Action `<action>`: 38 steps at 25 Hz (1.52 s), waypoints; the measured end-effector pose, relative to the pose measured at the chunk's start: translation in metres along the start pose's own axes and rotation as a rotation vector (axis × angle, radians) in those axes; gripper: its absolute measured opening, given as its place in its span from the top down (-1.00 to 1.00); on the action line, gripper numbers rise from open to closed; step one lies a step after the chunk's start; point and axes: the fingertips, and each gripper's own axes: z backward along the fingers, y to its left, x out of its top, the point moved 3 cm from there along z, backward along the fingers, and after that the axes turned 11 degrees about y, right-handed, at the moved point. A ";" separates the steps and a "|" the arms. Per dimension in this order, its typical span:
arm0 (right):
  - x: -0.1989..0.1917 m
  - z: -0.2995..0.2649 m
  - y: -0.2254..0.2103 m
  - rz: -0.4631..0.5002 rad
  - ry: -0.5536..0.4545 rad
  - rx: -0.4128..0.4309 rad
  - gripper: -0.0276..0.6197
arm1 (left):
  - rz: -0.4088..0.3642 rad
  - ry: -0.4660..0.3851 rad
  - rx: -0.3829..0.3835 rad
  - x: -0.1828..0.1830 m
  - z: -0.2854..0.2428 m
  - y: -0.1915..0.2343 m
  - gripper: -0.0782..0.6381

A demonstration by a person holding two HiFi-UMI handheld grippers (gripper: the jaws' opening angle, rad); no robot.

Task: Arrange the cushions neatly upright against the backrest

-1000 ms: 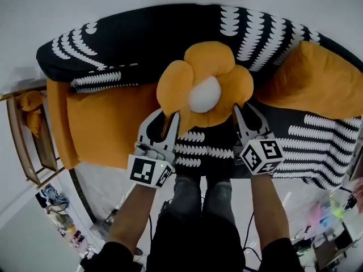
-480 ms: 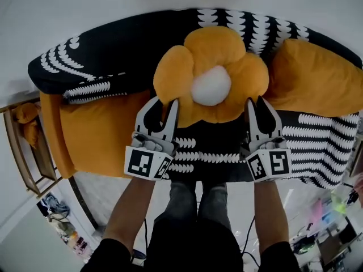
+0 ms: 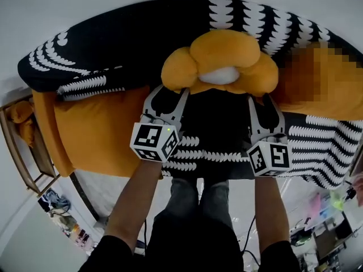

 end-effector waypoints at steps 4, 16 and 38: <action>-0.012 -0.005 0.002 0.028 0.031 -0.034 0.28 | -0.026 0.048 0.012 -0.019 0.006 0.014 -0.03; -0.020 0.014 0.009 0.047 0.044 -0.022 0.26 | -0.043 0.022 0.121 -0.038 0.057 0.010 -0.03; 0.000 0.133 0.327 0.332 0.245 0.673 0.26 | 0.247 -0.149 0.566 -0.048 0.434 0.029 -0.02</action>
